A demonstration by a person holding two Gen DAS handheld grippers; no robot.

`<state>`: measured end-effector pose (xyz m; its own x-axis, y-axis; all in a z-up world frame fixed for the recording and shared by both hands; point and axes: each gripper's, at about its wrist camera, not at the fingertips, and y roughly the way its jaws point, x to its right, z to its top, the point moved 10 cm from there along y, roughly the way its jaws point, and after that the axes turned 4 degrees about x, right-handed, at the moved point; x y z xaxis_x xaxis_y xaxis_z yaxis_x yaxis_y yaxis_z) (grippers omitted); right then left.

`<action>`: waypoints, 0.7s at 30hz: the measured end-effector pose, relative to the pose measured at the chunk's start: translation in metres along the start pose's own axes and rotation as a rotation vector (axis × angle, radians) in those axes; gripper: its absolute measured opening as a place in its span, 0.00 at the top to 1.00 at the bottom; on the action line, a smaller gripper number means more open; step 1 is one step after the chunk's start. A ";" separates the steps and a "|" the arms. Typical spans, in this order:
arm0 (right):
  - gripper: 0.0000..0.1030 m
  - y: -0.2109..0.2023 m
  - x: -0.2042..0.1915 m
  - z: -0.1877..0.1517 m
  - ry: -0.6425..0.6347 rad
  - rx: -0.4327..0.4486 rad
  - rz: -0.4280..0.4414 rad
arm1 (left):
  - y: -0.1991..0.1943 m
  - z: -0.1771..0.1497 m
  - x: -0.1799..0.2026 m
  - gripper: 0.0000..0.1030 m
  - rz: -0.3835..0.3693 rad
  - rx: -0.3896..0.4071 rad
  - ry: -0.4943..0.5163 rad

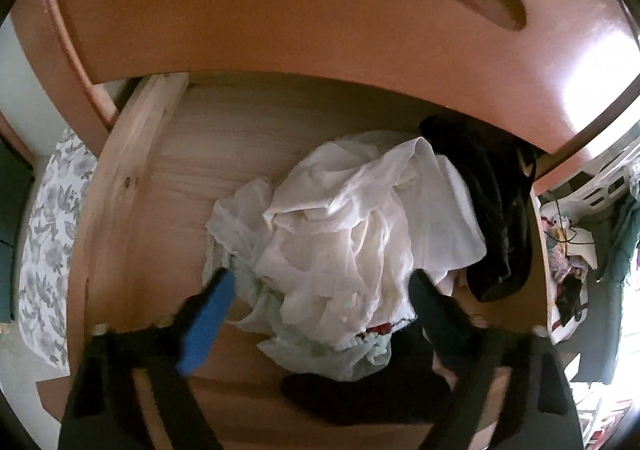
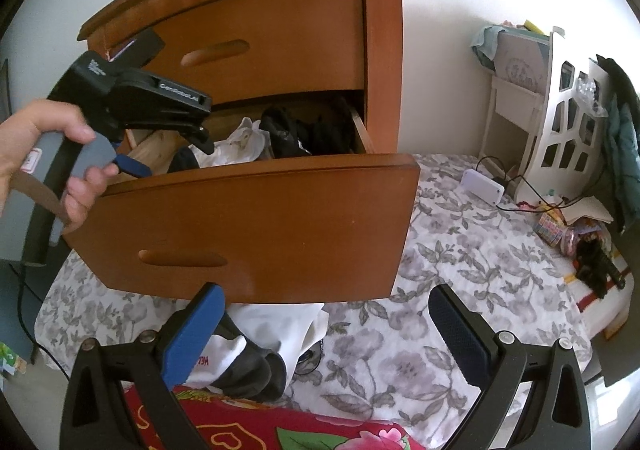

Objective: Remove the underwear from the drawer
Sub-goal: 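Reach the left tool into the drawer toward the white cloth, then close the left tool on the white cloth in the drawer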

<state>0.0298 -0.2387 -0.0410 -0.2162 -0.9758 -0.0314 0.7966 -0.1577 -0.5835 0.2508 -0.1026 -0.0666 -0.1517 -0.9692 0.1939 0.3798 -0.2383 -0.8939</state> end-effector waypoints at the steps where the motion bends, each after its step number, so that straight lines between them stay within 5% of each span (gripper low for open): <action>1: 0.00 0.001 0.000 0.000 -0.001 -0.002 0.000 | 0.004 -0.001 0.001 0.25 -0.005 -0.014 -0.001; 9: 0.00 0.001 0.000 -0.001 0.002 -0.006 0.001 | 0.013 -0.005 0.005 0.54 -0.031 -0.032 -0.015; 11: 0.00 0.001 0.001 -0.001 0.002 -0.005 0.000 | 0.010 -0.005 0.006 0.72 -0.023 -0.022 -0.004; 14: 0.00 0.001 0.001 -0.001 0.002 -0.005 -0.001 | 0.005 -0.009 0.007 0.84 -0.019 -0.010 -0.001; 21: 0.00 0.001 0.001 -0.001 0.002 -0.004 -0.003 | -0.011 -0.015 -0.007 0.90 -0.037 0.037 -0.066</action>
<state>0.0300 -0.2399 -0.0422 -0.2195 -0.9751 -0.0317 0.7937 -0.1596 -0.5870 0.2336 -0.0920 -0.0639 -0.1065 -0.9613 0.2541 0.4091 -0.2753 -0.8700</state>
